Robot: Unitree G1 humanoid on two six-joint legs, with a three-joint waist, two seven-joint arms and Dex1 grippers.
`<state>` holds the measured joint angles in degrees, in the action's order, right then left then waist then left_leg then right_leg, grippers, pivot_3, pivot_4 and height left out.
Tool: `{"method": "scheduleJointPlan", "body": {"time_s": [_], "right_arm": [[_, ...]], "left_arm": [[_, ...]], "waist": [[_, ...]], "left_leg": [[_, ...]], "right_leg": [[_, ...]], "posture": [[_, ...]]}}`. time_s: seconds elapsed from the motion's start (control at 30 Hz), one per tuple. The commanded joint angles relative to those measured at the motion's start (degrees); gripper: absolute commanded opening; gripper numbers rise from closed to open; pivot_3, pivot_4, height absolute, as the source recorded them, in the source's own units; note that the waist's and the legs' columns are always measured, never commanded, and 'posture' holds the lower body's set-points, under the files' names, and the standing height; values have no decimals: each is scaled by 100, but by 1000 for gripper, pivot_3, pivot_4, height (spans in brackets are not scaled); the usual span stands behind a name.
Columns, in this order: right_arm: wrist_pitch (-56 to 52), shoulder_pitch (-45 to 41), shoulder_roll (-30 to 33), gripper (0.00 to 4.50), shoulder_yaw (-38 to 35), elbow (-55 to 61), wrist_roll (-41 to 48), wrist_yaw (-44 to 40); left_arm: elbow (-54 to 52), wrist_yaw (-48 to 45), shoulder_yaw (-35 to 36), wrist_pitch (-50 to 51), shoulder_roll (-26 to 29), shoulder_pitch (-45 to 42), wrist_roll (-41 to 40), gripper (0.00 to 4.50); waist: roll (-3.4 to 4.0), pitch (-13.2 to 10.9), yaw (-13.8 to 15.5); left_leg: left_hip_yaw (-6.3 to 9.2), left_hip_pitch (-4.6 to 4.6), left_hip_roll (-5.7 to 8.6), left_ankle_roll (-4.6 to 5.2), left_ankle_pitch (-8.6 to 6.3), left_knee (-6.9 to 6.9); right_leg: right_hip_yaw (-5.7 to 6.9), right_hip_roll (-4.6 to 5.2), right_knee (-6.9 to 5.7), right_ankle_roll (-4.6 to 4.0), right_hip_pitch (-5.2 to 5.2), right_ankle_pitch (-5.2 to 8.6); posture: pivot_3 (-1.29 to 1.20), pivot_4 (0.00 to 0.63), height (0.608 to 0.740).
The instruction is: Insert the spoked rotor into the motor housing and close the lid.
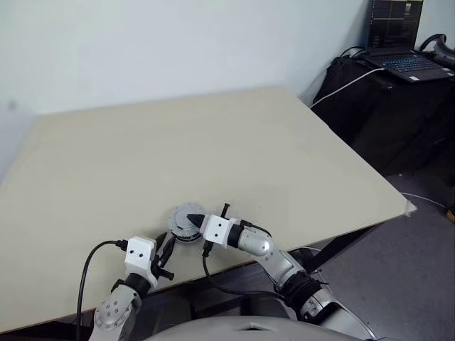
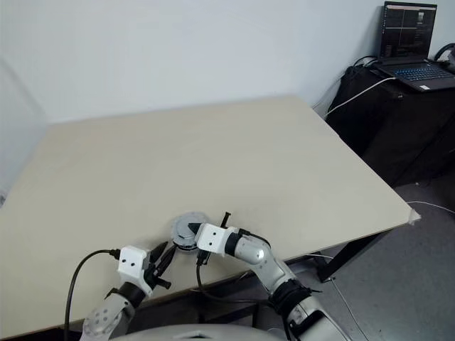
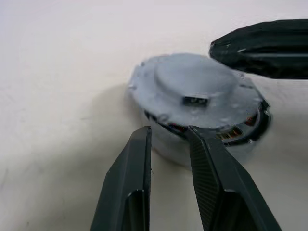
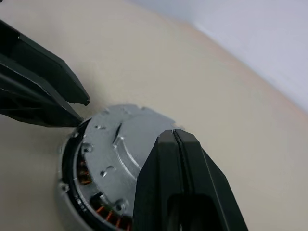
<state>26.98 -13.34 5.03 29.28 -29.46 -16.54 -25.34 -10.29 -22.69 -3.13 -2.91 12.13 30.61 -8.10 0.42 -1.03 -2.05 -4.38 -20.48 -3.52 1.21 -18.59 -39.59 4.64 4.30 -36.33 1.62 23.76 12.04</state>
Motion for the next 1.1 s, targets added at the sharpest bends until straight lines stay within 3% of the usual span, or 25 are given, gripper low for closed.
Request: {"method": "scheduleJointPlan", "body": {"time_s": [0.03, 0.3, 0.33, 0.47, 0.8, 1.1], "right_arm": [[-342, -84, -84, 25, -201, 338, 331, -152], [-3242, -60, -287, 25, -1040, 2089, 1399, -352], [-3492, -74, -240, 199, -996, 2237, 1426, -475], [-3986, -57, -168, 1232, -715, 2567, 1404, -734], [-4196, -150, -269, 4476, -66, 2441, 1198, -813], [-4240, -374, -444, 4476, -50, 1976, 1303, -851]], "left_arm": [[-386, -306, -187, 12, 112, 105, -198, 1228], [-524, -601, -403, -42, 191, 112, -366, 1228], [-515, -616, -424, -54, 191, 71, -357, 1228], [-491, -674, -481, -80, 203, -22, -356, 1228], [-350, -903, -516, -210, 324, 147, -372, 1228], [-12, -828, -405, -597, 332, 289, -300, 1228]], "waist": [[0, 0, 1], [0, 0, 40], [2, -1, 46], [2, -1, 45], [0, -2, 9], [-9, 3, 8]], "left_leg": [[1, 0, 0, 0, 0, 0], [-5, 0, -2, -1, 0, -2], [-5, 1, -2, -1, 0, -2], [-6, 1, -1, -1, 0, -2], [-8, -1, -1, -2, 1, -2], [-12, -7, -1, -4, 1, -2]], "right_leg": [[0, 0, -1, 0, 1, 0], [-7, 1, -16, -5, 10, 3], [-6, 1, -18, -6, 10, 4], [-6, 1, -26, -11, 15, 7], [-8, 1, -41, -15, 29, 13], [-12, 1, -46, -15, 67, 12]], "posture": [[0, 0, 740], [0, 0, 740], [0, 0, 740], [0, 0, 740], [0, 0, 740], [0, 0, 740]]}}
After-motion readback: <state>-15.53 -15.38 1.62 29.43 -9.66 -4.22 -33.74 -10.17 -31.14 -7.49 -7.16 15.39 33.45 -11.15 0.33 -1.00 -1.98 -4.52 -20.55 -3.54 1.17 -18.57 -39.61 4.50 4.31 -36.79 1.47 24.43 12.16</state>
